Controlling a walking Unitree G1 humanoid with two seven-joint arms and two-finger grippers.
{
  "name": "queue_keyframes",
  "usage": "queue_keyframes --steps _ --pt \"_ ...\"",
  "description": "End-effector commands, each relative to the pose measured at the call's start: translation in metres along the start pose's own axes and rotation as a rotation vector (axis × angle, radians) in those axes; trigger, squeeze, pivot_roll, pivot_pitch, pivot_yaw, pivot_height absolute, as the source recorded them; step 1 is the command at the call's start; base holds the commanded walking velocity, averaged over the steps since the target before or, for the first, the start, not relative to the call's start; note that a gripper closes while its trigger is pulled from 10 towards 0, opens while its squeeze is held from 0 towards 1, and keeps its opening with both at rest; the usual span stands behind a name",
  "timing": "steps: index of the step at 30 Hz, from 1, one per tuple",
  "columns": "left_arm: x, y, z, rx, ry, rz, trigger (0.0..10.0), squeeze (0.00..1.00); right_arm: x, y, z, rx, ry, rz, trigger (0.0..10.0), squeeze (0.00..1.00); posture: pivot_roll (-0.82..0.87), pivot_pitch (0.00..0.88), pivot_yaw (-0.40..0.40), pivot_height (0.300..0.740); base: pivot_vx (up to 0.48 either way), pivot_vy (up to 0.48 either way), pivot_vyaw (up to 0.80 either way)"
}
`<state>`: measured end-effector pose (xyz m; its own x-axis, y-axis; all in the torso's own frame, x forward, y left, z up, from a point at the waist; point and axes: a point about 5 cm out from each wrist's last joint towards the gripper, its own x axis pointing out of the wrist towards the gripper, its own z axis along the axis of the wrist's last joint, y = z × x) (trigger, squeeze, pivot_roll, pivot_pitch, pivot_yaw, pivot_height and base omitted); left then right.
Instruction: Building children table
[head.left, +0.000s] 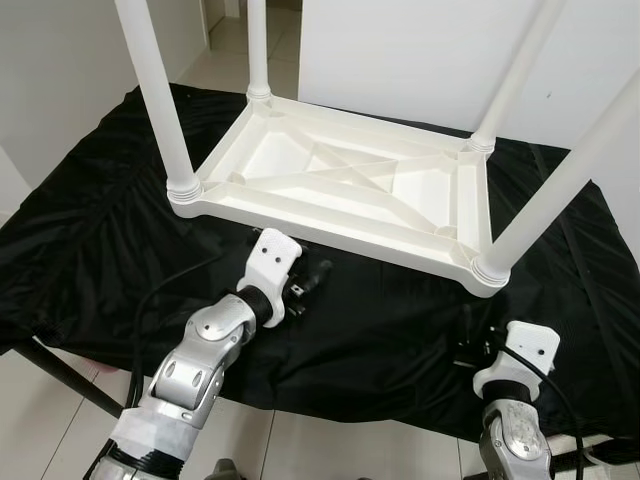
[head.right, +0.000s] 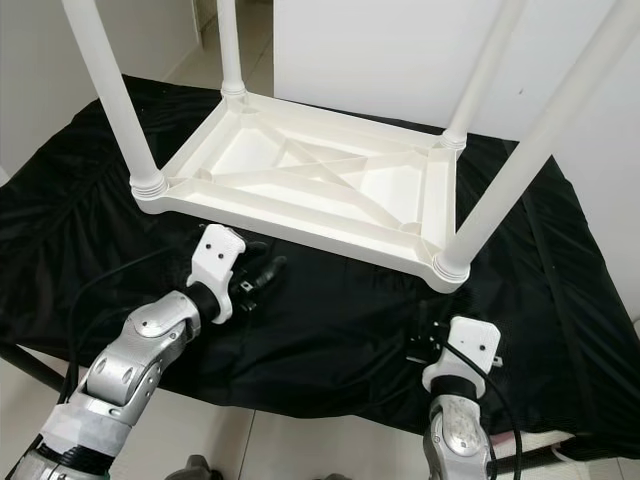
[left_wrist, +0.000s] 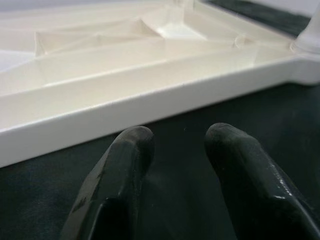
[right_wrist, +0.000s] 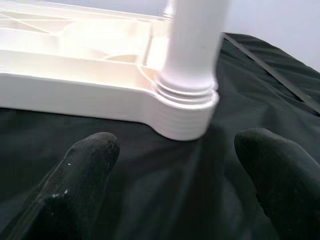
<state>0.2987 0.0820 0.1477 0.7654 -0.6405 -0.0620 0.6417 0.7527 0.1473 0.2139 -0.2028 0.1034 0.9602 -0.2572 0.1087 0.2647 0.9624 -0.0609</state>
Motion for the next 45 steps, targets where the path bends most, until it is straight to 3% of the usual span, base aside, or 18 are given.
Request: queue_keyframes --steps 1,7,9,19,22,30,35,42,44,45 --pt "0.005 0.004 -0.001 0.029 0.003 0.012 10.0 0.00 -0.002 -0.002 0.002 -0.006 -0.012 -0.007 10.0 0.00 0.07 0.064 -0.024 0.740 0.000 0.000 0.00" --pt "0.014 0.007 0.000 0.055 0.008 0.012 10.0 0.00 0.004 0.001 0.010 0.025 -0.035 -0.016 10.0 0.00 0.06 0.069 -0.016 0.740 0.000 0.000 0.00" --pt "0.019 0.008 0.000 0.074 0.014 0.013 10.0 0.00 0.020 0.005 0.019 0.068 -0.065 0.013 10.0 0.00 0.06 0.080 -0.012 0.740 0.000 0.000 0.00" --pt "0.023 0.013 0.007 0.085 -0.006 0.037 10.0 0.00 0.058 0.008 0.035 0.149 -0.105 0.128 10.0 0.00 0.08 0.092 -0.026 0.740 0.000 0.000 0.00" --pt "0.021 0.014 0.009 0.079 -0.021 0.058 10.0 0.00 0.070 0.000 0.036 0.157 -0.096 0.142 10.0 0.00 0.09 0.090 -0.035 0.740 0.000 0.000 0.00" --pt "0.018 0.013 0.011 0.057 -0.046 0.094 10.0 0.00 0.093 -0.035 0.038 0.130 -0.104 0.015 10.0 0.00 0.11 0.091 -0.052 0.740 0.000 0.000 0.00" --pt "0.017 0.010 0.009 0.055 -0.045 0.095 10.0 0.00 0.099 -0.042 0.039 0.122 -0.111 -0.008 10.0 0.00 0.12 0.094 -0.052 0.740 0.000 0.000 0.00" --pt "0.016 0.009 0.004 0.051 -0.028 0.094 10.0 0.00 0.091 -0.025 0.032 0.116 -0.102 0.059 10.0 0.00 0.12 0.090 -0.049 0.740 0.000 0.000 0.00" --pt "0.017 0.009 0.001 0.052 -0.021 0.089 10.0 0.00 0.084 -0.014 0.029 0.139 -0.093 0.087 10.0 0.00 0.12 0.089 -0.047 0.740 0.000 0.000 0.00" --pt "0.019 0.009 0.000 0.055 -0.021 0.068 10.0 0.00 0.068 0.004 0.023 0.168 -0.075 0.130 10.0 0.00 0.12 0.085 -0.044 0.740 0.000 0.000 0.00"
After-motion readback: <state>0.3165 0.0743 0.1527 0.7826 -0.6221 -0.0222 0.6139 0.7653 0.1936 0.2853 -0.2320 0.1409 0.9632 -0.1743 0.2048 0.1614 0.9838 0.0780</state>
